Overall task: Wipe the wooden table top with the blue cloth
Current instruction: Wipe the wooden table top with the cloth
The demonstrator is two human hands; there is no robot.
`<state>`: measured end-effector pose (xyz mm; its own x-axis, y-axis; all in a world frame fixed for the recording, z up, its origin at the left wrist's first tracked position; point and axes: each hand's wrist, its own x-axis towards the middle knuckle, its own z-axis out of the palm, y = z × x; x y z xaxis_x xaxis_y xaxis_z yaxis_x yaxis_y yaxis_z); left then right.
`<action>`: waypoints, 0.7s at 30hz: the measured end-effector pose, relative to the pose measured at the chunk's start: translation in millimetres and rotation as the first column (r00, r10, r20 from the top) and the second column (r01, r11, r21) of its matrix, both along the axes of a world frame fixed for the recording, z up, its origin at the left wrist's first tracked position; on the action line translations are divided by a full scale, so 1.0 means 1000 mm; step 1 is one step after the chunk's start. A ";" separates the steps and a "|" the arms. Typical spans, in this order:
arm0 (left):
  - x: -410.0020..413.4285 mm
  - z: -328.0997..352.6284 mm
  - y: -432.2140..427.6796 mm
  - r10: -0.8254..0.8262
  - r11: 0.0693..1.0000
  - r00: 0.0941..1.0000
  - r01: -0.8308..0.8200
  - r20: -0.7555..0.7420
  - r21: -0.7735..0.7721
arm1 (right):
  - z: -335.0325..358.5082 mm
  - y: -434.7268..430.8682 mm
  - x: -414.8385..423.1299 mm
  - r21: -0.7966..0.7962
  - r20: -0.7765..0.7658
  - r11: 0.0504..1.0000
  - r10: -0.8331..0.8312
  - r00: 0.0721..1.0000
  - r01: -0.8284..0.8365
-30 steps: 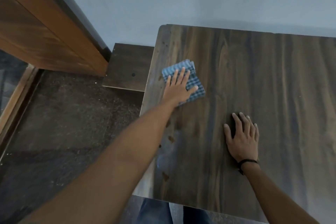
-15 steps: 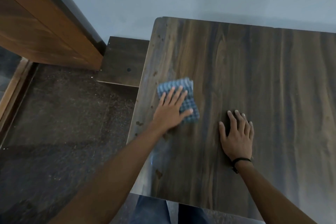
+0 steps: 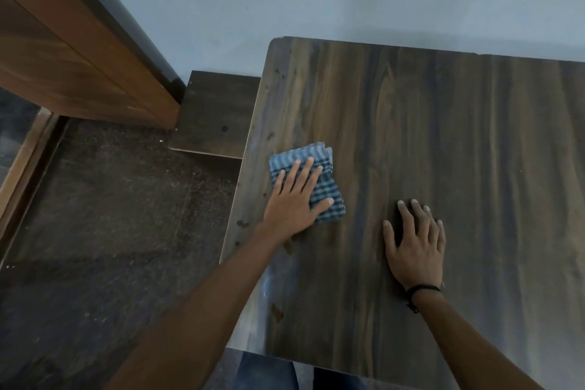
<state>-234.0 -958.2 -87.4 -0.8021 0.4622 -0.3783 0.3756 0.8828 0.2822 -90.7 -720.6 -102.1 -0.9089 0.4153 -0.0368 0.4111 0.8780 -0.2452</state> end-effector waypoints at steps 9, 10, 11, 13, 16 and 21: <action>-0.126 0.003 0.030 0.092 0.995 0.994 -0.091 0.063 -0.030 | -0.001 0.000 -0.001 0.016 0.012 1.000 0.008 1.000 -0.008; -0.115 0.002 0.028 0.088 0.996 0.994 -0.087 0.068 -0.023 | -0.001 -0.001 0.000 0.017 0.009 1.000 0.008 1.000 -0.009; -0.100 0.001 0.026 0.077 0.997 0.994 -0.076 0.074 -0.016 | 0.001 -0.001 -0.002 0.015 0.001 1.000 0.008 1.000 -0.008; -0.064 0.002 0.018 0.044 0.999 0.995 -0.043 0.093 -0.010 | 0.010 0.003 -0.014 -0.027 0.009 0.999 0.031 0.999 -0.031; -0.010 0.006 0.001 -0.024 0.999 0.993 0.028 0.120 -0.034 | 0.036 0.016 -0.064 -0.163 0.192 0.982 0.129 0.973 -0.098; 0.000 0.007 -0.012 -0.030 0.998 0.996 0.035 0.080 -0.055 | 0.076 0.021 -0.159 -0.327 0.588 0.939 0.292 0.754 -0.109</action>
<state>-233.5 -969.7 -80.1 -0.7535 0.4637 -0.4661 0.3831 0.8858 0.2619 -250.0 -699.8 -25.9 -0.7066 0.1176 -0.6977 0.3735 0.8995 -0.2268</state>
